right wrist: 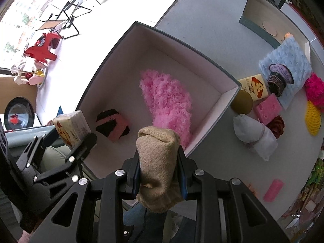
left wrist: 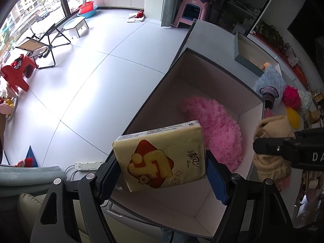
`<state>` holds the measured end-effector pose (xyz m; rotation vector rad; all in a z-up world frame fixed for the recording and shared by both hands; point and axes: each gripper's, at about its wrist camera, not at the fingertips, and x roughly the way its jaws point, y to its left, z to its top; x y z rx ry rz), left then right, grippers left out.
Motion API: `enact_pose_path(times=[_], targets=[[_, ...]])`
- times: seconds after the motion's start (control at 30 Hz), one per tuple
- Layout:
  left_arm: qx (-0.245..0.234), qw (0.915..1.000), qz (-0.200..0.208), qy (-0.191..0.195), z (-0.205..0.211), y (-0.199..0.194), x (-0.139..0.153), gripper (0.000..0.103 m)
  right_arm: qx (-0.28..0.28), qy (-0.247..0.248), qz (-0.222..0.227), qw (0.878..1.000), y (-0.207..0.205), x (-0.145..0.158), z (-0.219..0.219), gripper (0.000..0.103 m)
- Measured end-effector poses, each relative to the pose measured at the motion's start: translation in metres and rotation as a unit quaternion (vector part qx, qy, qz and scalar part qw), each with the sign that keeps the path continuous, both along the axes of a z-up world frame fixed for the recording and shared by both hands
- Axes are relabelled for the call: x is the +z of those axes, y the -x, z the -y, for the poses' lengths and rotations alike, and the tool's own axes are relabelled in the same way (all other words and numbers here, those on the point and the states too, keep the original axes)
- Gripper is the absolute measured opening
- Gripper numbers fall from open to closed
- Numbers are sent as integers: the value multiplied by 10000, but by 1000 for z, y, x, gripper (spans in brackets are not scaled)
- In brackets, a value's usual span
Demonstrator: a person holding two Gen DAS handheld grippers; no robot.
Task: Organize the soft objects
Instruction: 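Carry the tissue pack with left gripper while right gripper carries the beige hat over the box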
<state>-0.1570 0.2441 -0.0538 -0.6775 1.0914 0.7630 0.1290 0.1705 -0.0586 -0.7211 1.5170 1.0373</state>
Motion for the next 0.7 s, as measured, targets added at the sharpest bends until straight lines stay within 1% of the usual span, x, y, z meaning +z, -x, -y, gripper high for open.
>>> enact_pose_path(times=[0.43,0.7], targets=[[-122,9999,-56,13,2,-6,-5,79,-95,40,68,9999,-13,-7,-14,34],[-210,9995,-186,165,5,-12,-21,79,-176,73,7,9998,-16,-26,-26,34]])
